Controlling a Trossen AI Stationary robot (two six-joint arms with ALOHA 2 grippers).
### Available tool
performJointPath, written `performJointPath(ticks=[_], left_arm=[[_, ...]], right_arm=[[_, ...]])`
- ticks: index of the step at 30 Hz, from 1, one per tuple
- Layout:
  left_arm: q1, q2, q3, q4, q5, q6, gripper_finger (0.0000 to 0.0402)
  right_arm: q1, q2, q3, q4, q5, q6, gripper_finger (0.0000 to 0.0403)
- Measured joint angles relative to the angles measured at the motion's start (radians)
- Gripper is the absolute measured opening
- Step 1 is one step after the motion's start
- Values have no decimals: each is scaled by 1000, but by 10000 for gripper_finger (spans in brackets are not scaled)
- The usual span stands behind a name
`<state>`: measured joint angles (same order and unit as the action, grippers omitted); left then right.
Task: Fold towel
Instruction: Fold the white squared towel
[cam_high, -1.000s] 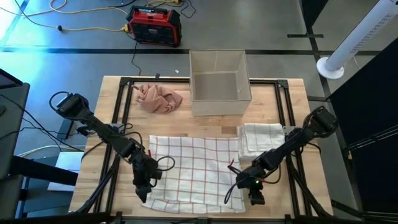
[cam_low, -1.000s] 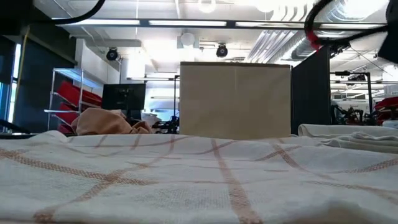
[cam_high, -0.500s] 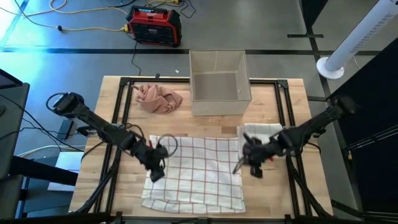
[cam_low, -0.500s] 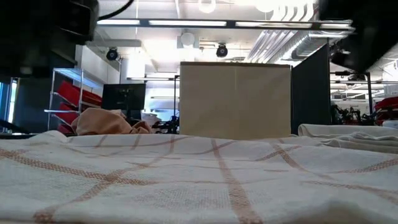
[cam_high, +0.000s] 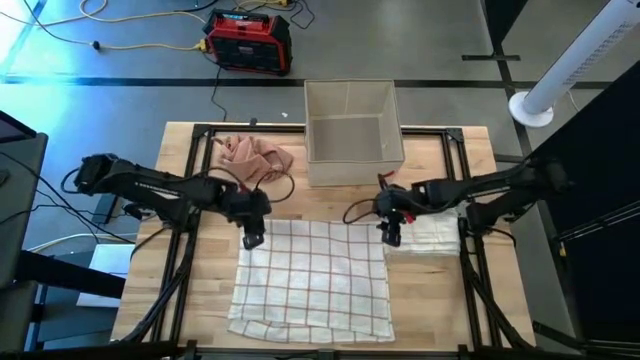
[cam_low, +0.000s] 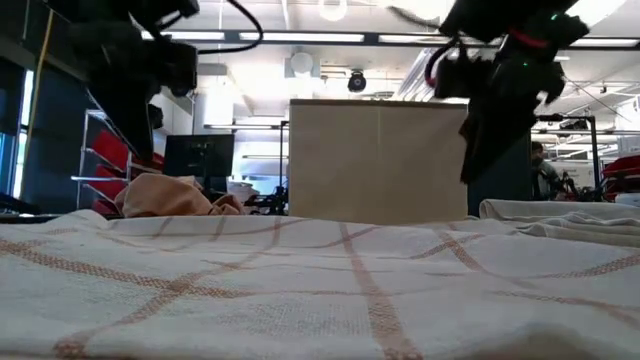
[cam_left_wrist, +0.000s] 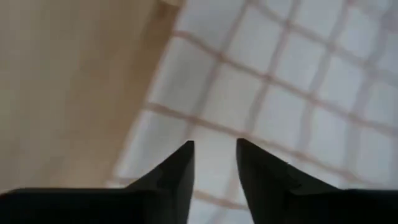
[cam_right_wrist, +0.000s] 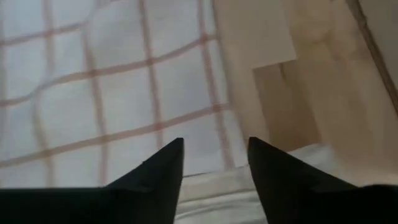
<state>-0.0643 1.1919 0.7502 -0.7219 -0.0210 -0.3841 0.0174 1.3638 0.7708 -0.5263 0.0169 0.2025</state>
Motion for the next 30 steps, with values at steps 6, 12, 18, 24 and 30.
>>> performJointPath(ticks=[6, 12, 18, 24, 30], left_arm=[[42, 0, 0, -37, -21, 244, 173], [104, 2, -59, -24, 6, 318, 190], [139, 22, -76, 3, 83, 331, 191], [150, 141, -76, -5, 91, 295, 191], [150, 276, -72, -7, 86, 273, 191]], right_arm=[[-7, 101, 0, 70, -8, -32, 206], [-7, 159, 0, 85, -4, -32, 206], [-7, 168, 0, 83, -1, -28, 206], [-7, 168, 0, 83, -1, -28, 206], [-9, 168, 0, 81, -9, -28, 206]])
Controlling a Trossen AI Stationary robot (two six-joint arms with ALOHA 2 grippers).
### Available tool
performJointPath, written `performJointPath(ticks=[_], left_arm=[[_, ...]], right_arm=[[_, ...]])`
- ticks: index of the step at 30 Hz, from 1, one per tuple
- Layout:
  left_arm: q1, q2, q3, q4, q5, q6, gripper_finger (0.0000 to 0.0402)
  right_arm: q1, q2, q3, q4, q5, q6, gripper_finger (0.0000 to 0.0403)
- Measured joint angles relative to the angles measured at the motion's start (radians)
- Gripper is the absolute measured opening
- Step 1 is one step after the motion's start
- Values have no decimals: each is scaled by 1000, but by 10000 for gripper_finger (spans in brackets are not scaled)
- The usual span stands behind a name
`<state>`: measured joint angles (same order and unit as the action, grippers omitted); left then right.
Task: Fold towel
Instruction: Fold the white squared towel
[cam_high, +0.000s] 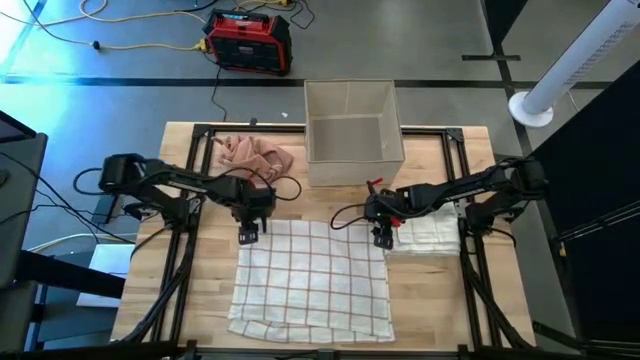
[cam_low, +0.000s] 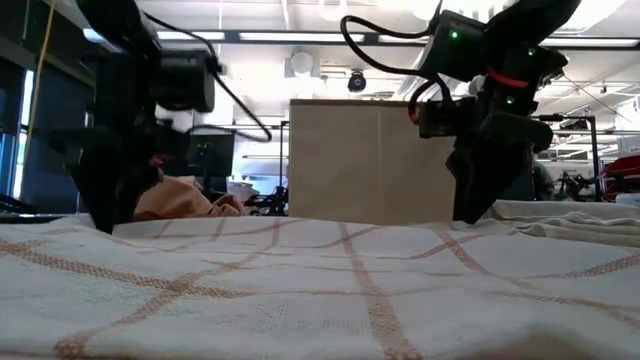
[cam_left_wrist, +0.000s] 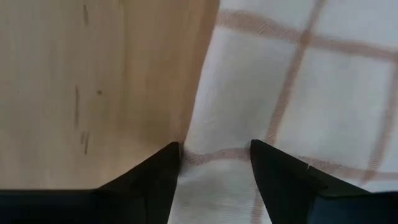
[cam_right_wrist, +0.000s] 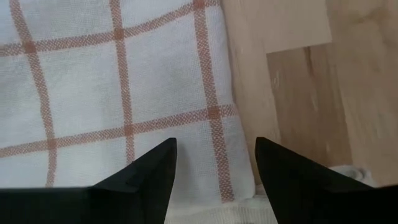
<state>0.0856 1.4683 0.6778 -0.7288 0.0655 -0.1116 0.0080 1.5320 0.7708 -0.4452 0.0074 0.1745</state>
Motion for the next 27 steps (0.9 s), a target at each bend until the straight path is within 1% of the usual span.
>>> performJointPath(ticks=[5, 8, 9, 11, 14, 15, 17, 18, 19, 23, 27], left_arm=[[0, 45, 3, -6, 0, -18, 191], [0, 49, 3, -7, 1, -24, 189], [0, 49, 3, -8, 1, -30, 184], [1, 50, 3, -10, 0, -53, 165], [2, 51, 3, -31, -10, -112, 112], [1, 51, 5, -45, -16, -126, 89], [0, 50, 18, -96, -31, -139, 40], [0, 49, 30, -132, -38, -141, 21], [-1, 48, 43, -160, -55, -141, 12], [2, 39, 131, -274, -177, -124, 14], [16, 39, 239, -434, -314, -123, 4]], right_arm=[[-23, 52, 0, 13, 0, 29, 205], [-32, 93, 3, 17, 1, 73, 183], [-33, 101, 5, 15, 2, 82, 168], [-34, 106, 5, 9, 4, 100, 123], [-33, 90, 4, -1, -9, 115, 34], [-33, 78, 2, -10, -10, 114, 18], [-35, 49, 0, -32, -15, 130, 12], [-37, 31, 3, -43, -8, 140, 10], [-38, 13, 14, -59, 5, 141, 6], [-41, -64, 72, -134, 96, 130, 2], [-41, -116, 163, -234, 210, 86, 1]])
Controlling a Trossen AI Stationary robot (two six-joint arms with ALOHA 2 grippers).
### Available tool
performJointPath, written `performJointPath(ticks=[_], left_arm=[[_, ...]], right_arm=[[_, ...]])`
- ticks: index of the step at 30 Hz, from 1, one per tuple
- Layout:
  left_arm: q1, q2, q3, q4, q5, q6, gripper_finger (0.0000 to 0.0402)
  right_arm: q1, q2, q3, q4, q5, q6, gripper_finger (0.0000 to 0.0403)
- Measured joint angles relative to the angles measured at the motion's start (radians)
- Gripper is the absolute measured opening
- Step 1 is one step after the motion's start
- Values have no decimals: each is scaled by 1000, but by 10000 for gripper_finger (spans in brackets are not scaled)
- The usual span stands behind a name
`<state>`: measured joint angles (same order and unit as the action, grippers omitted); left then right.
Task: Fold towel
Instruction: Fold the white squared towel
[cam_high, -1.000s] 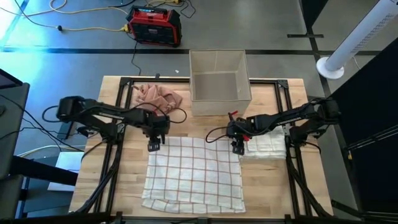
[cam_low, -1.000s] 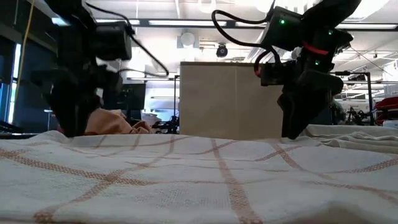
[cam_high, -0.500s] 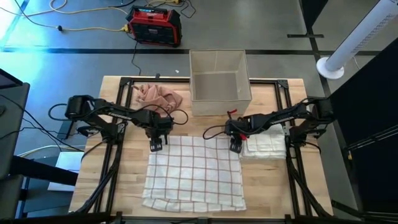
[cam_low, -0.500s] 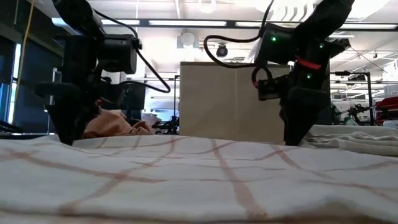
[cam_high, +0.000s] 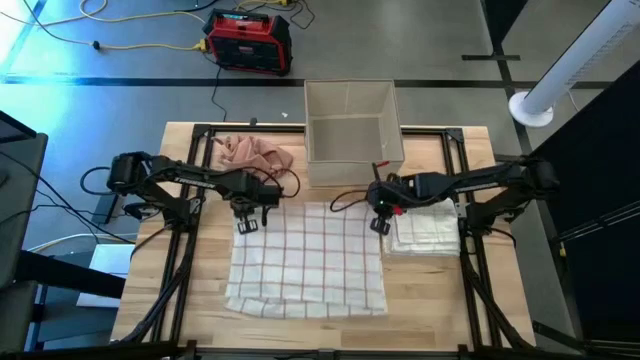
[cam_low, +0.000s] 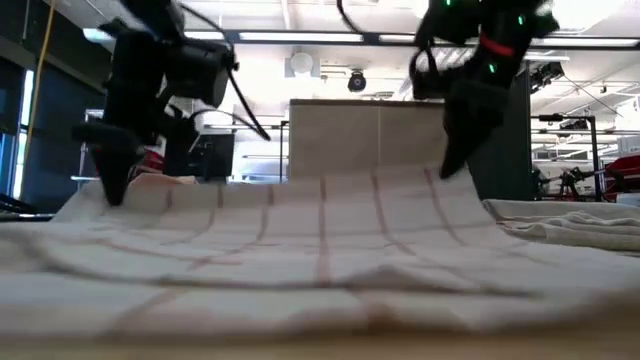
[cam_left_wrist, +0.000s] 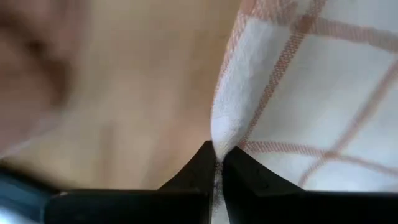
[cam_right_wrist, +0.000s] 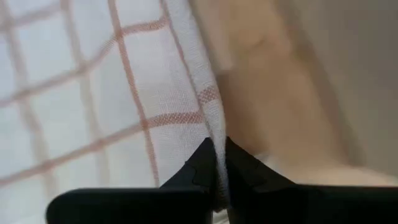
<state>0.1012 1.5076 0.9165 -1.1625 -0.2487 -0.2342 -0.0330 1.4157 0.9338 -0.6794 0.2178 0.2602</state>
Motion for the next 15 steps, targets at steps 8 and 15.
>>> performJointPath(ticks=[8, 15], left_arm=[[-31, -6, 242, -277, -120, -84, 4], [-196, -17, 288, -264, 122, -193, 4]], right_arm=[[58, -41, 146, -224, 66, -37, 1], [224, -33, 163, -279, -167, -1, 0]])
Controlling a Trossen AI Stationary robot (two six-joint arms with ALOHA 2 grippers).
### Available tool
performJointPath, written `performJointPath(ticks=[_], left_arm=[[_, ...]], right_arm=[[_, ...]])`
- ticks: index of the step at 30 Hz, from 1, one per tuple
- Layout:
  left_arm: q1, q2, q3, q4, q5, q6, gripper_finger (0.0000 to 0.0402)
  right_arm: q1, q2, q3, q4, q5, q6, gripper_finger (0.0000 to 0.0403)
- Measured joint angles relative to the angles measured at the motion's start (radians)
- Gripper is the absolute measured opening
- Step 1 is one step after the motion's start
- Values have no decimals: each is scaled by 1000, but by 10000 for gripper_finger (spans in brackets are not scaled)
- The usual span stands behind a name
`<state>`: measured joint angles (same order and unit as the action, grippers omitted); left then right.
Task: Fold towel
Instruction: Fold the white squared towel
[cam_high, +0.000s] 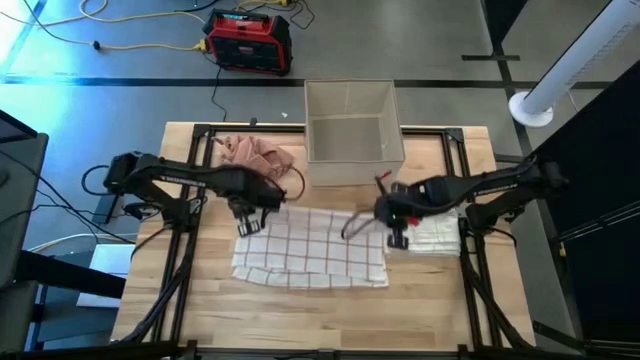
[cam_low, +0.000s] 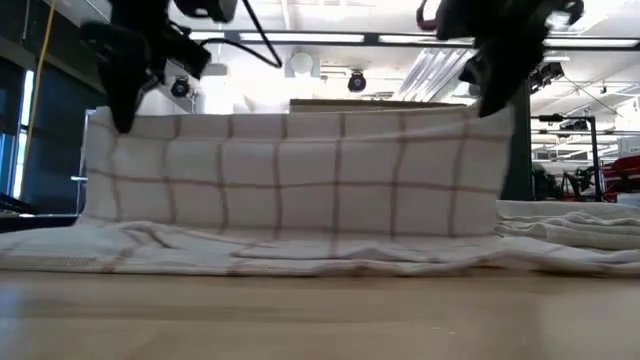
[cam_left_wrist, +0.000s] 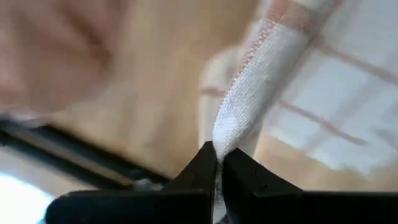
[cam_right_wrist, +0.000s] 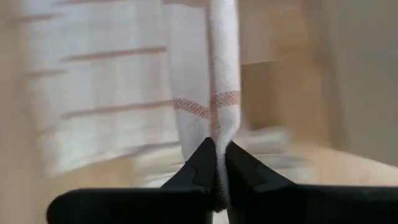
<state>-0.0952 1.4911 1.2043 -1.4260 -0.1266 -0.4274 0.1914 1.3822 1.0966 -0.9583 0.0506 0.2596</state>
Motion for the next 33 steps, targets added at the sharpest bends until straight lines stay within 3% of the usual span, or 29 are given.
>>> performJointPath(ticks=[6, 11, 20, 27, 33], left_arm=[[-159, 5, -77, 66, 36, -135, 3], [-261, 9, -155, 188, 70, -247, 3], [-403, 16, -210, 374, 80, -337, 11], [-449, 17, -210, 489, 194, -364, 58], [-469, 17, -210, 615, 341, -432, 106]], right_arm=[[125, 43, -73, 173, -21, 73, 0], [161, 83, -162, 353, -33, 127, 0], [176, 152, -196, 407, -63, 81, 7], [196, 193, -197, 417, -227, 82, 90], [228, 190, -196, 427, -238, 131, 164]])
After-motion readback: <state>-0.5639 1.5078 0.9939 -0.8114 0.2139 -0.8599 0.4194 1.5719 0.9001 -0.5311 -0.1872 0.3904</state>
